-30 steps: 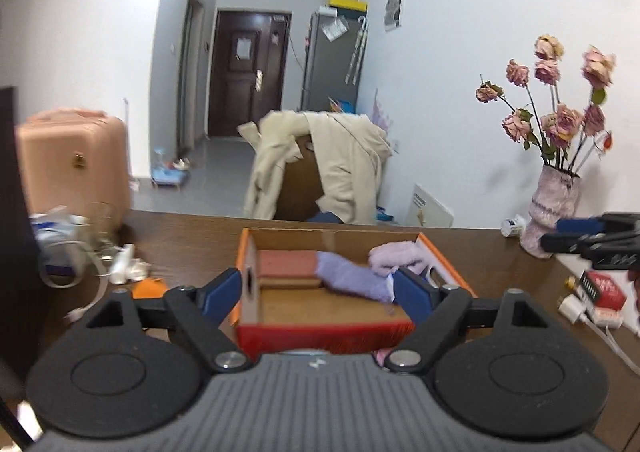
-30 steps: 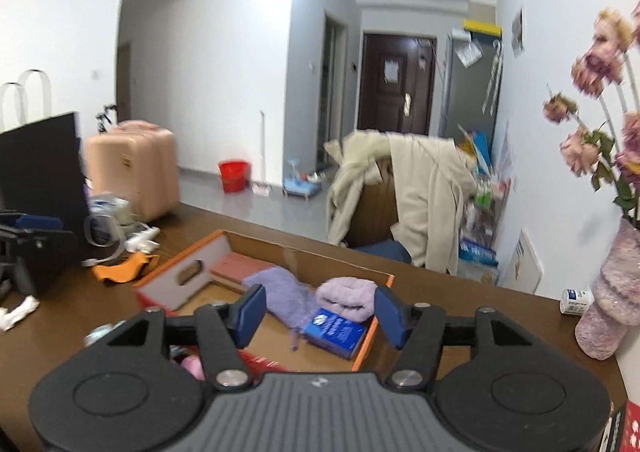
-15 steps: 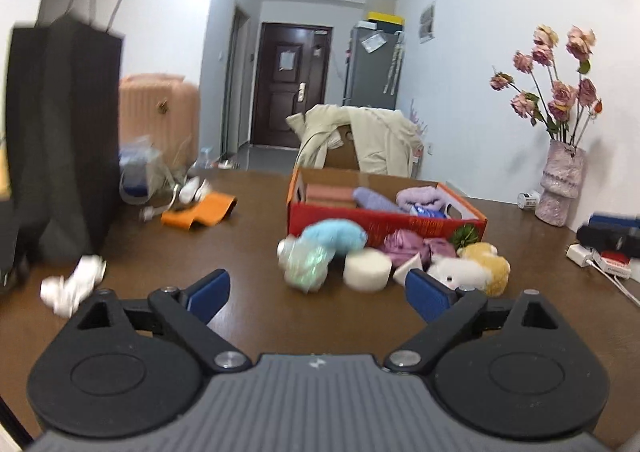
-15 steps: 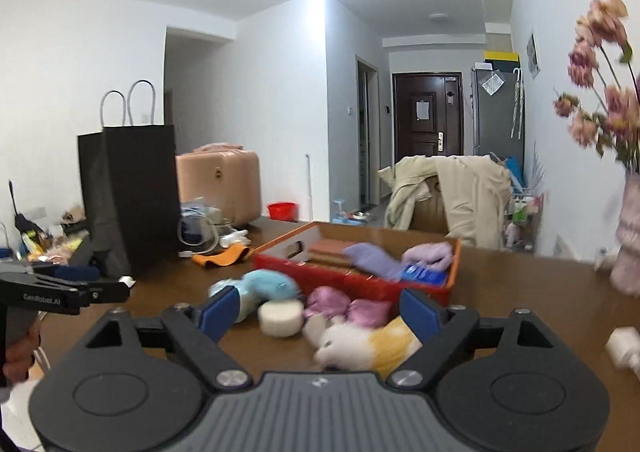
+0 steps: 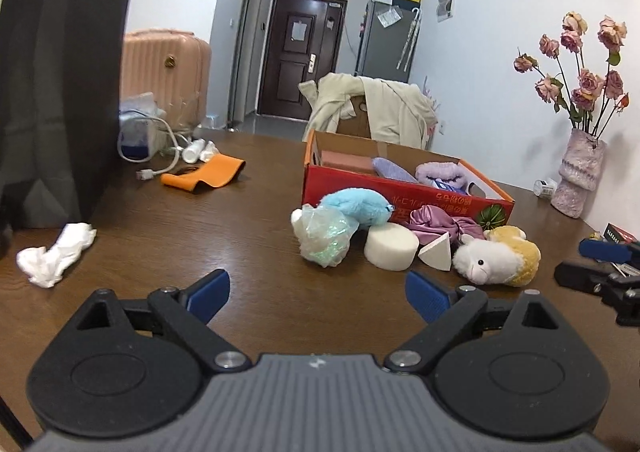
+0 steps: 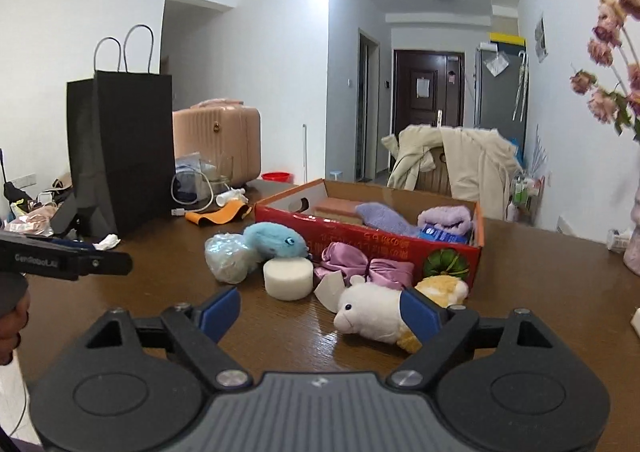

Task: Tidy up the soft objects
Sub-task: 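Withdraw both grippers toward the clear plastic bag and white foam cylinder, then close the left gripper on the clear plastic bag while the right gripper closes on the white foam cylinder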

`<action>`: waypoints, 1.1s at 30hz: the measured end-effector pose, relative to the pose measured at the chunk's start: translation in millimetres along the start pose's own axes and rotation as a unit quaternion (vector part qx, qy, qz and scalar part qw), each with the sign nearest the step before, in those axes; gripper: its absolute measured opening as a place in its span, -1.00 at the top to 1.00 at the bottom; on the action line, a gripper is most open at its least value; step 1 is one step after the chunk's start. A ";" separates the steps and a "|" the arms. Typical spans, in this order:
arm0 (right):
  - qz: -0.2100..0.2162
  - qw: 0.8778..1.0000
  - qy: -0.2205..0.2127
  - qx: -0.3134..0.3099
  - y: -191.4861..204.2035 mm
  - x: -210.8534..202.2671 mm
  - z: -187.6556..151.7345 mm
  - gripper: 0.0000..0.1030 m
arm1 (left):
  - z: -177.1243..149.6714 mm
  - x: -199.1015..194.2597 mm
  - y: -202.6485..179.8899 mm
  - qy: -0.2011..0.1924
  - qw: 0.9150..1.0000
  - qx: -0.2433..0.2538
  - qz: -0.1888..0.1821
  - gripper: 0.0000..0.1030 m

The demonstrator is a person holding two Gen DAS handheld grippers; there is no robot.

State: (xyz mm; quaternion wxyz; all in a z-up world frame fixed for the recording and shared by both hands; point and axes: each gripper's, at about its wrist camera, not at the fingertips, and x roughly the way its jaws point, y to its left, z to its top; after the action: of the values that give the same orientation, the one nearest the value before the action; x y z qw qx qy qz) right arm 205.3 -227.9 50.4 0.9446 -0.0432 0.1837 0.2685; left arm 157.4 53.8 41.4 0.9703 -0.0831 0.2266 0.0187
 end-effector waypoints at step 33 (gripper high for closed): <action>0.019 0.993 0.112 -0.018 36.1 201.9 18.3 -0.03 | 32.3 148.4 16.9 0.065 0.996 -0.004 -0.061 0.26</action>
State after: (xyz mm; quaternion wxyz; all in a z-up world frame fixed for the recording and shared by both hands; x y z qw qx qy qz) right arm 351.5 -94.7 -6.8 0.9119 -0.0867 0.2842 0.2832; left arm 303.3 75.7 1.6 0.9525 -0.1015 0.2835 -0.0449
